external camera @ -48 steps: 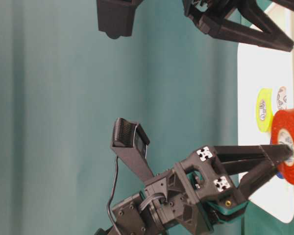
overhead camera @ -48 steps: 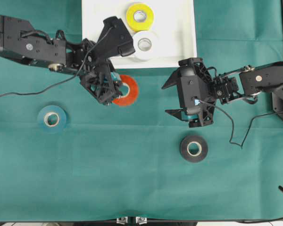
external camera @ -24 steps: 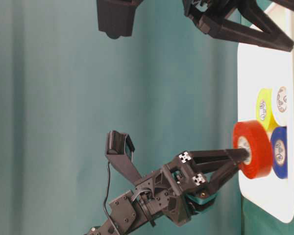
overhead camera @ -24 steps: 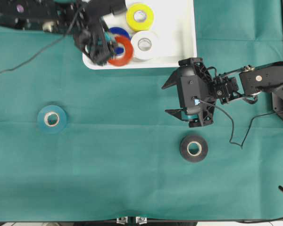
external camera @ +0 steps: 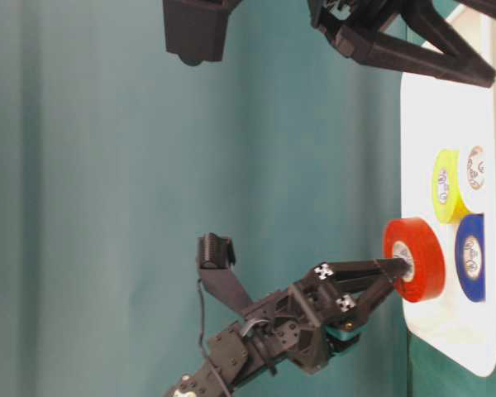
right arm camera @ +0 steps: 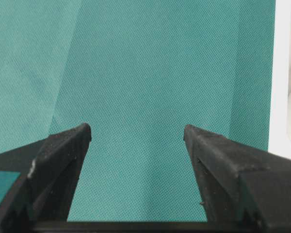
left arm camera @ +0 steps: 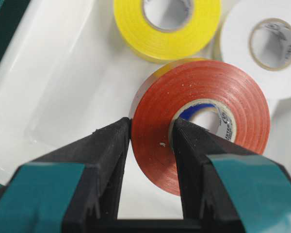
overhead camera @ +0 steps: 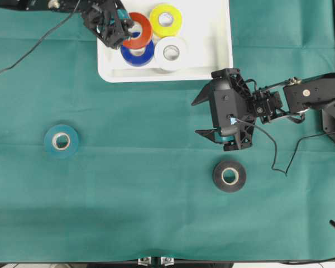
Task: Put the tape alternately from left to right into the white case.
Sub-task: 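Carry the red roll into the tray's top-left corner and release it, then raise the left gripper and move it over the teal roll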
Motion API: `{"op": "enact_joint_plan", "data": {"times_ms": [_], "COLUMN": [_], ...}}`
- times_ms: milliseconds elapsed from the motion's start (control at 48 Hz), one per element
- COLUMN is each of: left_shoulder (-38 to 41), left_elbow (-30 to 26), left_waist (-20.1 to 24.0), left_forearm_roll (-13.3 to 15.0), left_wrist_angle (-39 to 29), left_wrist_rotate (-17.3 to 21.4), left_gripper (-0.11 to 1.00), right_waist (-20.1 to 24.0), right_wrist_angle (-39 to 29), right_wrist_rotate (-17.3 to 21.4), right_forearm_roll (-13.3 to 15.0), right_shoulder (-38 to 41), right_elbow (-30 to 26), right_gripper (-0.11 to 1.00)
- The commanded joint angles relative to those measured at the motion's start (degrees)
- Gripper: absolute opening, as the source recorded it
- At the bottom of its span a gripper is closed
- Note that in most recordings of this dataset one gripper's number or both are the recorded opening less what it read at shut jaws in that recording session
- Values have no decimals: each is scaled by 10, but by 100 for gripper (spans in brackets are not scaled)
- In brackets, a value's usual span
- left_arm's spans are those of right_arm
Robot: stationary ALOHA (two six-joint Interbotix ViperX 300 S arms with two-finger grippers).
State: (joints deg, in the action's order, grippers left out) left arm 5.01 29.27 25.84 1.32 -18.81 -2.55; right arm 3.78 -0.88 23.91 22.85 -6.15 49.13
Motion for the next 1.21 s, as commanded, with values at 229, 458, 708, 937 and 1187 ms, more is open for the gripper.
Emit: {"op": "enact_joint_plan", "data": {"times_ms": [229,458,708,937,1187], "left_shoulder": [18,19,19,12,2], "left_elbow": [-23,-25,-18,-11,0], "left_waist": [35,40,33,26,23], "left_forearm_roll": [-1,-2,-1,-1,0], "left_wrist_angle": [8,10,11,12,11], "left_wrist_rotate": [26,69,82,82,81], "left_gripper": [-3,-3,6,65,94], "right_waist": [2,2,2,2,2], "right_wrist_angle": [5,6,16,16,16], "right_wrist_rotate": [0,0,0,0,0], "right_forearm_roll": [-1,-1,-2,-1,-1], "right_shoulder": [-13,-13,-13,-12,-12], "right_elbow": [-9,-10,-10,-7,-6], "right_gripper": [85,85,85,85,85]}}
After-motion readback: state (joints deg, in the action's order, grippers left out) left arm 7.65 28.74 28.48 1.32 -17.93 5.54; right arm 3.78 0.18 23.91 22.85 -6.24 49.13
